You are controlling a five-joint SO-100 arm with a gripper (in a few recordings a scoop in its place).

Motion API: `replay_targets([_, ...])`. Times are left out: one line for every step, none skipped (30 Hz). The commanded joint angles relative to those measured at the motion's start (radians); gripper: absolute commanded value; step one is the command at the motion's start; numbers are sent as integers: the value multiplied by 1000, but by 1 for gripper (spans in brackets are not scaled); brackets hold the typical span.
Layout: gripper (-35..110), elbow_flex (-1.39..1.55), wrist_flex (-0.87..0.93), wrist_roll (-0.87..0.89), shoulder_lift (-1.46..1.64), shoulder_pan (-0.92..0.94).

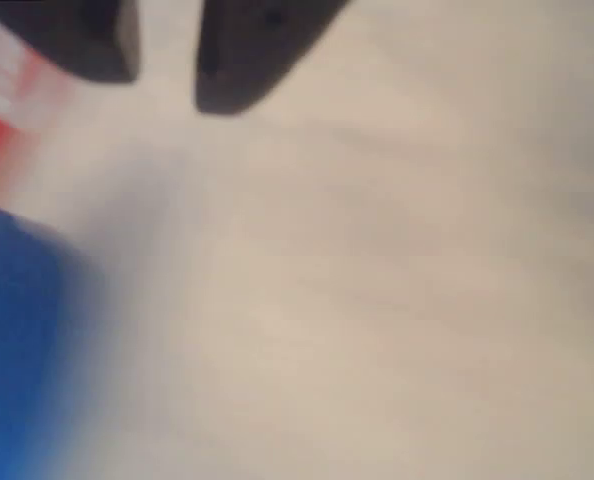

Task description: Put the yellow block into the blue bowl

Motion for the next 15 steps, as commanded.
replay_targets([1, -252, -32, -5, -233, 72])
replay_targets([1, -299, -32, -5, -318, 92])
replay_targets([1, -351, -32, -2, -410, 114])
replay_targets([1, -407, -32, -2, -505, 132])
replay_targets([1, -468, -29, -3, -606, 152])
replay_targets([1, -537, -20, -3, -704, 172])
replay_targets([0, -604, -17, -3, -802, 193])
replay_targets([0, -676, -14, -3, -897, 221])
replay_targets([0, -752, -5, -3, -985, 249])
replay_targets([1, -833, 9, -3, -1066, 278])
replay_targets([1, -917, 26, -5, -1147, 305])
replay_targets([1, -1002, 48, -5, -1224, 331])
replay_targets([1, -1091, 72, -5, -1295, 354])
replay_targets([1, -1177, 101, -5, -1364, 374])
replay_targets([1, -1264, 137, -5, -1427, 394])
